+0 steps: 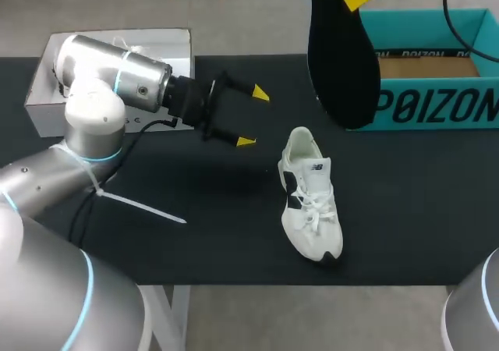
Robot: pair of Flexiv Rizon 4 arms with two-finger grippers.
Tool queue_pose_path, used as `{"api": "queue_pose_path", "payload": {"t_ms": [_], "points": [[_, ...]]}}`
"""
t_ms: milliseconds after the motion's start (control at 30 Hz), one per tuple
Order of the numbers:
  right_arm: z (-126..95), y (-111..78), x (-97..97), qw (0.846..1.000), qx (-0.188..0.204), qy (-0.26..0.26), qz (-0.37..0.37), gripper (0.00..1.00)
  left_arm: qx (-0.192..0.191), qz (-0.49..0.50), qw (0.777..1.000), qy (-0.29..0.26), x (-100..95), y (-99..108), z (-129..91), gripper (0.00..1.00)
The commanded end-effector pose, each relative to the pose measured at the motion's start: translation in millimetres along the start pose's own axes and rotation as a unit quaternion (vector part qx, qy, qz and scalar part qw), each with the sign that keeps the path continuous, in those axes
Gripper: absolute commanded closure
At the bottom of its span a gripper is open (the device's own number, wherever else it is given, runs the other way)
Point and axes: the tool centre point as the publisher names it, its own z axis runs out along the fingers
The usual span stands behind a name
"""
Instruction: Take the shoe out of the shoebox, open the shoe tongue, remove and reinsert the insole, then place the shoe into the shoebox
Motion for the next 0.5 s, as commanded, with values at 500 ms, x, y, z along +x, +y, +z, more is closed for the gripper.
{"api": "queue_pose_path", "payload": {"t_ms": [500], "points": [[1, 0.9, -0.5, 1.0, 0.001, 0.0, 0.001, 1.0, -0.032, 0.096, 0.988, -0.117, -38.1, -25, 39, 0.0]]}}
